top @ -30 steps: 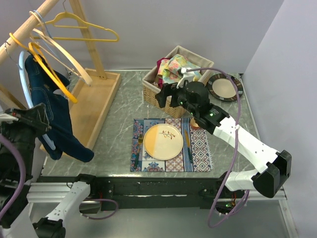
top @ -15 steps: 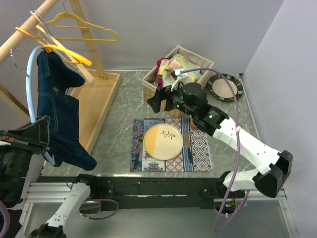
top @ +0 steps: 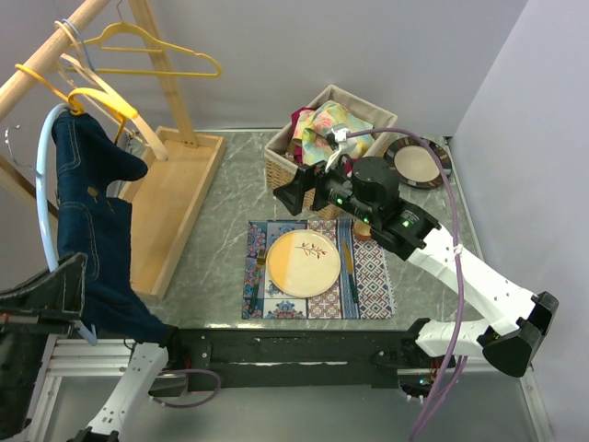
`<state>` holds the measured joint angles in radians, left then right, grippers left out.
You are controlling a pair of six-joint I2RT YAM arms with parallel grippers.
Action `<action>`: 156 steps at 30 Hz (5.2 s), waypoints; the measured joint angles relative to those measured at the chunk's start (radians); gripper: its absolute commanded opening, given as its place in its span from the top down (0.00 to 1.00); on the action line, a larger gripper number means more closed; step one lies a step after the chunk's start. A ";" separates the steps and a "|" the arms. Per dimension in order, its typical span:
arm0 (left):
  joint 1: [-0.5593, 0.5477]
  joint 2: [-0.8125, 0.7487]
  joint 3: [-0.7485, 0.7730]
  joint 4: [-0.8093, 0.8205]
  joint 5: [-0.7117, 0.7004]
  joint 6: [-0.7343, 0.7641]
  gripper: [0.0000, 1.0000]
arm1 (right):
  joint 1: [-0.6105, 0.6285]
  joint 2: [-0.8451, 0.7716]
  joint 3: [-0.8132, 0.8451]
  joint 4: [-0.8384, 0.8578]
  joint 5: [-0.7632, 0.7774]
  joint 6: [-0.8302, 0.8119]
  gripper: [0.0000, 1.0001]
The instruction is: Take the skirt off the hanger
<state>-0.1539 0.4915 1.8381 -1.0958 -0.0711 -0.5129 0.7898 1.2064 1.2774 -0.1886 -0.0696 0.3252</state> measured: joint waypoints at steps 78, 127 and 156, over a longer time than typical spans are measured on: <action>0.003 -0.018 0.034 0.006 0.165 -0.309 0.99 | 0.809 0.164 0.035 0.484 0.090 -0.008 0.00; 0.010 -0.043 -0.093 -0.056 0.265 -0.321 0.99 | 0.567 -0.141 -0.301 0.696 0.486 -0.275 1.00; 0.007 -0.066 -0.365 0.153 0.335 -0.253 0.99 | 0.484 -0.259 -0.092 0.422 0.248 -0.340 1.00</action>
<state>-0.1471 0.4252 1.4727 -0.9428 0.2638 -0.7658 1.2743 0.9474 1.1858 0.2329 0.1783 -0.0143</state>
